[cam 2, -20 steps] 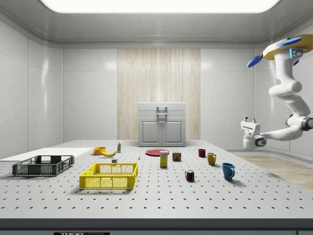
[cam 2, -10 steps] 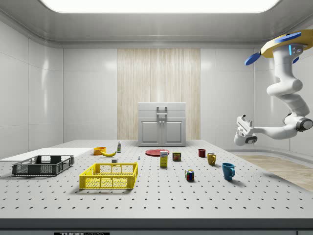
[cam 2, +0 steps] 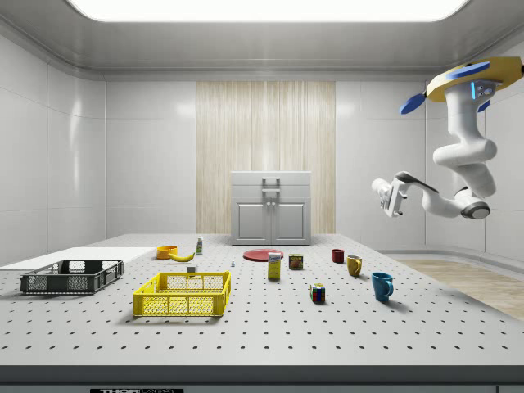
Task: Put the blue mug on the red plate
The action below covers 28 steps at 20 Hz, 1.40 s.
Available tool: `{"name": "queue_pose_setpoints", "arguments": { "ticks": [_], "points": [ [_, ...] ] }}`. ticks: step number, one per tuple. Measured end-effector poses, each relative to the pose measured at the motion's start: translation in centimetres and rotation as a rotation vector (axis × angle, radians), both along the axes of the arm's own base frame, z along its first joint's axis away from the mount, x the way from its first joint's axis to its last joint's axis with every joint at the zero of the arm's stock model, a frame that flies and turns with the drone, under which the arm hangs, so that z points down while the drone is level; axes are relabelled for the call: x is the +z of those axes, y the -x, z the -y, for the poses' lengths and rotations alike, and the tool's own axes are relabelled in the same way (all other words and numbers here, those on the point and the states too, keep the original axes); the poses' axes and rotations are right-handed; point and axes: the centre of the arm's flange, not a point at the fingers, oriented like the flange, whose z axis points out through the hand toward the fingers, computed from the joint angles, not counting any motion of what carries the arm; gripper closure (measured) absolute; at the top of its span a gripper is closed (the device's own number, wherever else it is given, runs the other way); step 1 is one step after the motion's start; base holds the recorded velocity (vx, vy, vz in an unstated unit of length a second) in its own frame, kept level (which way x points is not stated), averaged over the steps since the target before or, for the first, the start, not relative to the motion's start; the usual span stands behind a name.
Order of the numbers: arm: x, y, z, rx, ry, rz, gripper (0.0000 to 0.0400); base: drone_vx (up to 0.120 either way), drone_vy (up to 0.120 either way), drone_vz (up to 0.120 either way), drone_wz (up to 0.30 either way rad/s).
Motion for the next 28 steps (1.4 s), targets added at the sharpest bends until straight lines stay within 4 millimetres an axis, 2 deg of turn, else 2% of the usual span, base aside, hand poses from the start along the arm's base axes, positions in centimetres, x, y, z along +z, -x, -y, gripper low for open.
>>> {"name": "queue_pose_setpoints", "arguments": {
  "ticks": [4,9,11,22,28],
  "points": [
    [-2.8,-0.1,3.3,-0.016,0.446,-0.002,0.0,0.12,0.11,0.0,0.0],
    [-3.8,-0.1,5.9,-0.023,0.725,-0.006,0.0,0.12,0.096,0.0,0.0],
    [-3.9,-0.1,6.5,-0.025,0.784,-0.008,0.0,0.12,0.0,0.0,0.0],
    [-4.0,-0.1,7.6,-0.026,0.901,-0.011,0.0,0.12,0.0,-0.12,0.0],
    [-4.0,-0.1,7.8,-0.026,0.914,-0.012,0.0,0.0,0.0,-0.12,0.0]
  ]
}}
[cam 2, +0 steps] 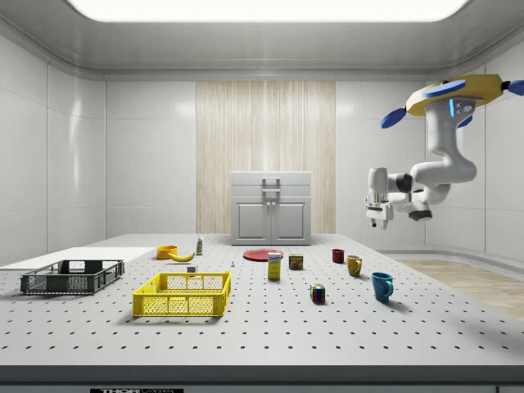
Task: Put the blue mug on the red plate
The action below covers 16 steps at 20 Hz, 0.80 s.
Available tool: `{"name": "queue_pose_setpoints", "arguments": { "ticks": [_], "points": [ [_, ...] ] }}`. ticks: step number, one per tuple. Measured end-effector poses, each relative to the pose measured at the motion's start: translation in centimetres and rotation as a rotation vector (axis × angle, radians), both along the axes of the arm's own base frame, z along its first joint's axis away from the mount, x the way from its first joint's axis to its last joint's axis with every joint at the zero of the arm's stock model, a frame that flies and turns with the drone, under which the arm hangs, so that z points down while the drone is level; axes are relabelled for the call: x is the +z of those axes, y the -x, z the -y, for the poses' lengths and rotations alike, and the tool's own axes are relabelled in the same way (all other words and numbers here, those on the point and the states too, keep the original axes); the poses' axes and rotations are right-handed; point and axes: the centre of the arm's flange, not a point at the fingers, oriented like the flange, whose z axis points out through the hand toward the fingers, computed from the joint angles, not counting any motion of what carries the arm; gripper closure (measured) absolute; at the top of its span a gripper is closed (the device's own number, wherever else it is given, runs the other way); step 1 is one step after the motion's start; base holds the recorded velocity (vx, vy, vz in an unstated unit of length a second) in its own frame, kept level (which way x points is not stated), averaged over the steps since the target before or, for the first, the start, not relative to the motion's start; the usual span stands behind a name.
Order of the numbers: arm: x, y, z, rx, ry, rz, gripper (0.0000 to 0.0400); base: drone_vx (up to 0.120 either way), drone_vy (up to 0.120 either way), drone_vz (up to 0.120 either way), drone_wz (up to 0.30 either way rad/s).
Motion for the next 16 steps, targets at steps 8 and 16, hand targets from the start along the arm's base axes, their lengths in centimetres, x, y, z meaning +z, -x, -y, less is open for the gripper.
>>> {"name": "queue_pose_setpoints", "arguments": {
  "ticks": [8,16],
  "points": [
    [0.0,0.0,0.05,0.0,0.005,0.0,0.0,-0.02,0.05,-0.12,0.0],
    [-0.01,0.0,0.05,0.0,0.006,0.0,0.0,0.0,0.01,-0.12,0.0]
  ]
}}
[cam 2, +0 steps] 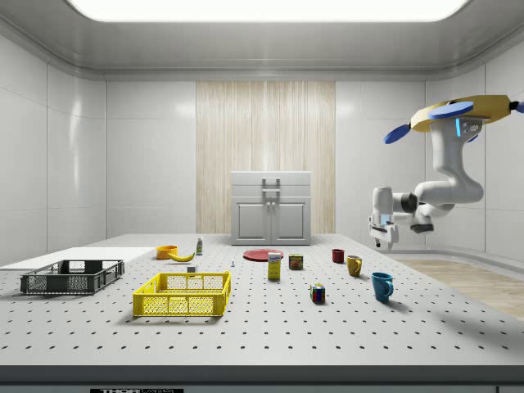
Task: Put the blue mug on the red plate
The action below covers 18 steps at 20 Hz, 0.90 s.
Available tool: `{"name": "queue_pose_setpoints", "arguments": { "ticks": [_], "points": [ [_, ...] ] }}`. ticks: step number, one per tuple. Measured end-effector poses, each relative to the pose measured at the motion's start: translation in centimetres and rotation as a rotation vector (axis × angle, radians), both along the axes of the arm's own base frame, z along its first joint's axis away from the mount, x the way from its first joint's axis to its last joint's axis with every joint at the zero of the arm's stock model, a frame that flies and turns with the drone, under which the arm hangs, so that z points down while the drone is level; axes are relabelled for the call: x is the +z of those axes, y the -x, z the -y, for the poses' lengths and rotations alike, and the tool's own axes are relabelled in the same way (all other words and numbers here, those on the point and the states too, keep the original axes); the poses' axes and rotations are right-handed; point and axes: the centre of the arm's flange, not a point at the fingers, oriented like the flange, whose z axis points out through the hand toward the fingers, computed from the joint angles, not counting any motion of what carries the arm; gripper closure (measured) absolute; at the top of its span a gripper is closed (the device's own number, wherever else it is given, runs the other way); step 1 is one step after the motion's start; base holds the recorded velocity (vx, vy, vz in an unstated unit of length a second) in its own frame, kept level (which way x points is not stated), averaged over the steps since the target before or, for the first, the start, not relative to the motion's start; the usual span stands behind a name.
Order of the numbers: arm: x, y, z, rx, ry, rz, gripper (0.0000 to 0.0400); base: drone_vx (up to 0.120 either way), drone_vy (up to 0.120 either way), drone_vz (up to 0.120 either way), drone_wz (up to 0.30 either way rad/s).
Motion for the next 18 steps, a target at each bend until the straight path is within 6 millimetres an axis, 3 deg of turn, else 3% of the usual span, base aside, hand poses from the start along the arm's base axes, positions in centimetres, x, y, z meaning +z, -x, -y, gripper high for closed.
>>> {"name": "queue_pose_setpoints", "arguments": {
  "ticks": [6,10,18],
  "points": [
    [0.0,0.0,0.0,0.0,0.0,0.0,0.0,0.0,0.0,-0.12,0.0],
    [0.0,0.0,0.0,0.0,0.0,0.0,0.0,0.11,0.0,-0.12,0.0],
    [1.8,0.0,0.0,0.0,0.0,0.0,0.0,0.0,0.0,0.0,0.0]
  ]
}}
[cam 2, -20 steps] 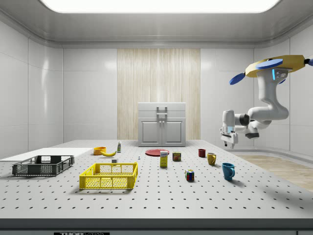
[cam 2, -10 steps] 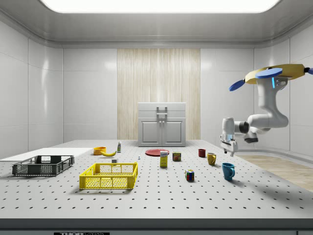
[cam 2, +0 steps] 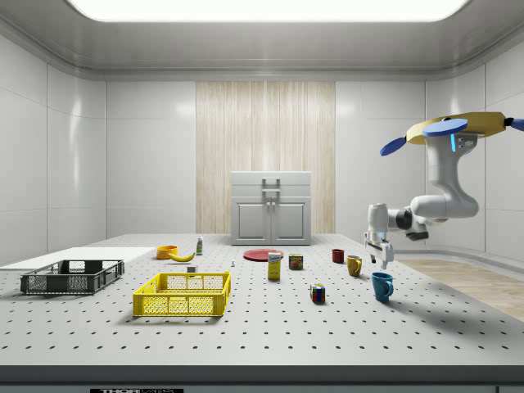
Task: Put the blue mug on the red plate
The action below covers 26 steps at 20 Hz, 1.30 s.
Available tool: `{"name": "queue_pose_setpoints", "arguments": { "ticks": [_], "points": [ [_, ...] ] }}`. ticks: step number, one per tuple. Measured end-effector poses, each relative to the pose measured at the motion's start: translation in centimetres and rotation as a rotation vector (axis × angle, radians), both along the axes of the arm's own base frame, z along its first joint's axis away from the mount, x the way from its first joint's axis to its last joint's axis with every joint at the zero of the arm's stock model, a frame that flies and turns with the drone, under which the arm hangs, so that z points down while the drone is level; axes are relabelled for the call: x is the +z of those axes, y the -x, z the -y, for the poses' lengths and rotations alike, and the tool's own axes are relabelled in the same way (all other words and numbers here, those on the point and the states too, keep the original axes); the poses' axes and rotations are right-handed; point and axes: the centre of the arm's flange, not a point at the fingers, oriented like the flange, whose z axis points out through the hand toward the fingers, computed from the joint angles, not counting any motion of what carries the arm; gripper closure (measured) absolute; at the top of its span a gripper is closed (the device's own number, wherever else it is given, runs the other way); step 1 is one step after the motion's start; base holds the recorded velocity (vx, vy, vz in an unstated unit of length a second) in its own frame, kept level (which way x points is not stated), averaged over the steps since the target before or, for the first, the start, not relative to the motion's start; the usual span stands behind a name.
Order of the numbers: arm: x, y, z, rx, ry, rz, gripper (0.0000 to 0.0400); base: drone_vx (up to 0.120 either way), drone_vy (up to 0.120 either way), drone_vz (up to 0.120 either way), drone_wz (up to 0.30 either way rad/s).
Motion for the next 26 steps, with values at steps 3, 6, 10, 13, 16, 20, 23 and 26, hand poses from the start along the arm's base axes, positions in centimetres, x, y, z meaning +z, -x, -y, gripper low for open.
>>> {"name": "queue_pose_setpoints", "arguments": {
  "ticks": [3,6,10,13,16,20,23,26],
  "points": [
    [1.3,0.0,0.0,0.0,0.0,0.0,0.0,0.0,0.0,0.0,0.0],
    [2.4,0.0,0.0,0.0,0.0,0.0,0.0,0.0,0.0,0.0,0.0],
    [3.4,0.0,0.0,0.0,0.0,0.0,0.0,0.0,0.0,0.0,0.0],
    [4.2,0.0,0.0,0.0,0.0,0.0,0.0,0.0,0.0,0.0,0.0],
    [4.7,0.0,-0.2,0.0,0.0,0.0,0.0,0.0,0.0,0.0,0.0],
    [5.0,0.0,-0.5,0.001,0.0,0.0,0.0,0.0,0.0,0.0,0.0],
    [5.3,0.0,-0.7,0.001,0.0,0.0,0.0,0.0,0.0,0.0,0.0],
    [5.6,-0.2,-0.7,0.001,0.0,0.0,0.0,0.0,0.0,0.0,0.0]
  ]
}}
